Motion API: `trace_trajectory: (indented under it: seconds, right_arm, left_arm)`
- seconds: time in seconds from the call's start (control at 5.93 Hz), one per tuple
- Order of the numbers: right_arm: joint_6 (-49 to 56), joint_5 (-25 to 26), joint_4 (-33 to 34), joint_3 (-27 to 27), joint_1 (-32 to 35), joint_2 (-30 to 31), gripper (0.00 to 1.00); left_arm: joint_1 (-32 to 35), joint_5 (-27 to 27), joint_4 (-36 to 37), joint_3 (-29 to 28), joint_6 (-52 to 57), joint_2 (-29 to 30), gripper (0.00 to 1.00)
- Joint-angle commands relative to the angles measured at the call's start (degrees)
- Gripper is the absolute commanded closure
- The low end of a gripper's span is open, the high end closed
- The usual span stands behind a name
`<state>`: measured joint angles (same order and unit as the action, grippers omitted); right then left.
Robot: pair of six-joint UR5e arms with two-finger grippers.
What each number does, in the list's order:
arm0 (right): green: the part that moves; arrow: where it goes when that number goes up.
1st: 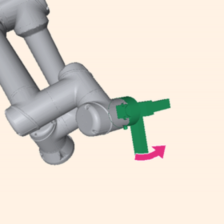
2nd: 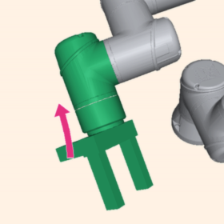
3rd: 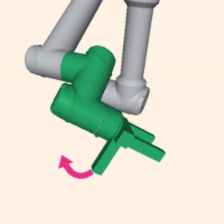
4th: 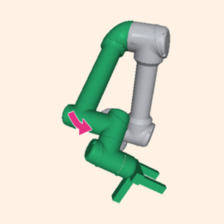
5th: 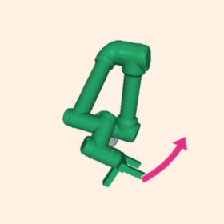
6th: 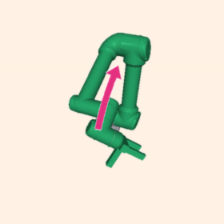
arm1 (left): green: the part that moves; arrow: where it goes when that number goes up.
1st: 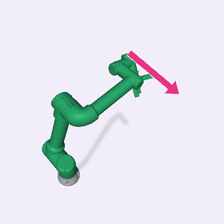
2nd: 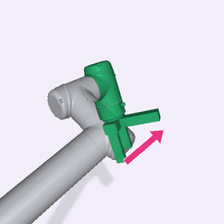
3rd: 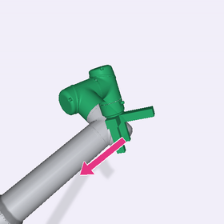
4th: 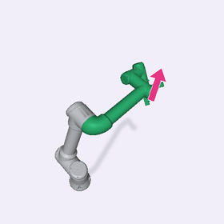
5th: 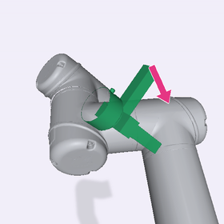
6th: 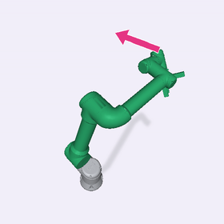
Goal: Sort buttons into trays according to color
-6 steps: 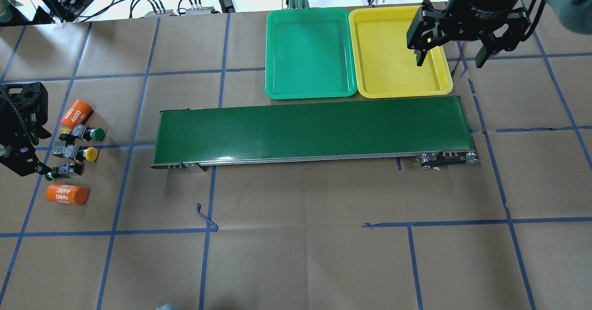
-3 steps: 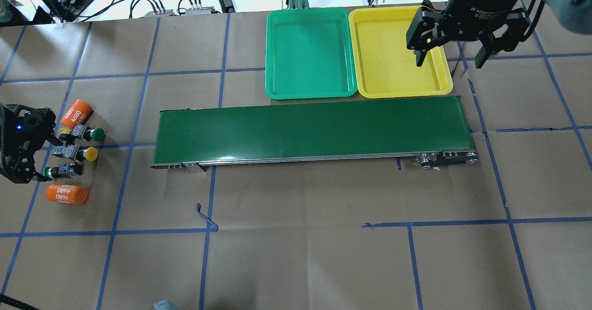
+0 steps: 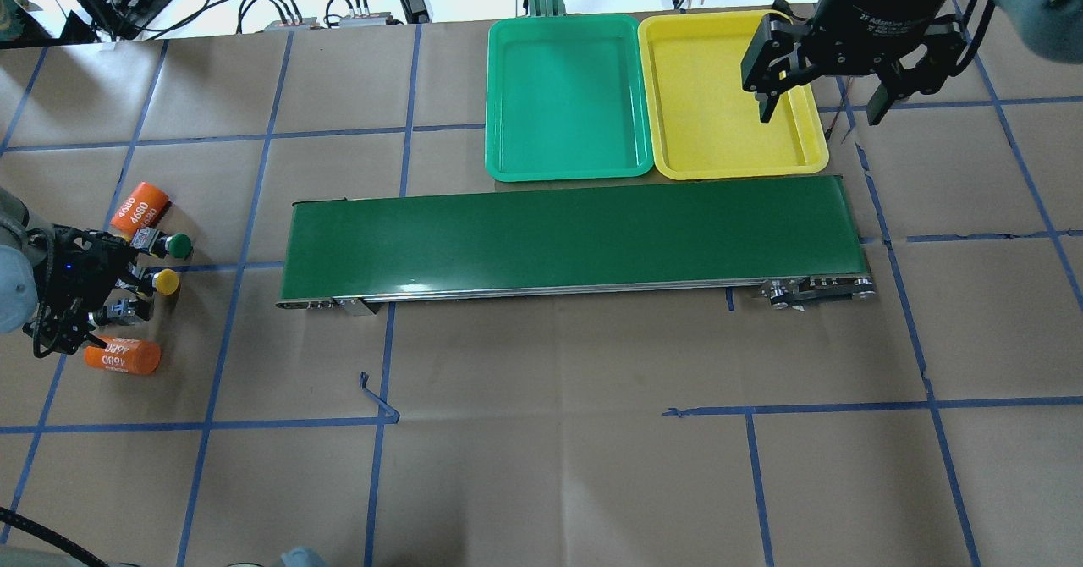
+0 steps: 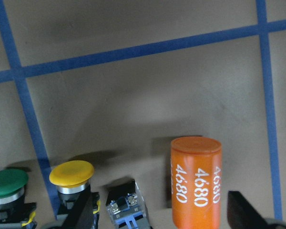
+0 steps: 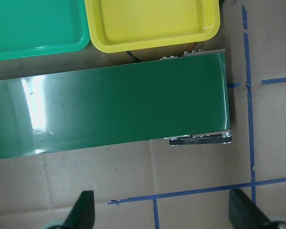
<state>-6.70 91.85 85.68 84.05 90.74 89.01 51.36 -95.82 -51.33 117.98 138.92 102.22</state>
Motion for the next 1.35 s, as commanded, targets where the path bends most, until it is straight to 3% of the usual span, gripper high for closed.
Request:
trace_trajectory:
  seconds: [0.0,0.34,0.51,0.67,0.84,1.01,1.18]
  right_arm:
    - [0.9,0.1,-4.7,-0.1,0.0,0.4,0.0]
    - [3.1,-0.6,-5.7,0.0,0.0,0.7,0.0]
    - [4.8,-0.7,-5.6,0.0,0.0,0.7,0.0]
    - [4.9,-0.6,-5.4,-0.1,0.0,0.7,0.0]
    - [4.9,-0.6,-5.3,-0.1,0.0,0.7,0.0]
    - [4.9,-0.7,-5.3,-0.1,0.1,0.6,0.0]
    - [4.9,-0.6,-5.3,0.0,0.1,0.6,0.0]
  left_arm:
    - [-5.7,0.3,3.3,2.0,2.1,4.3,0.02]
    - [-5.7,1.2,3.3,3.4,2.0,4.3,0.02]
    - [-5.7,1.9,3.3,4.0,2.1,4.0,0.07]
    - [-5.7,2.0,3.5,3.9,2.1,4.0,0.26]
    - [-5.7,2.0,3.5,4.0,2.0,3.4,0.69]
    - [-5.6,2.7,3.5,4.0,1.9,3.4,0.89]
    - [-5.6,2.8,3.5,3.9,1.8,3.3,0.96]
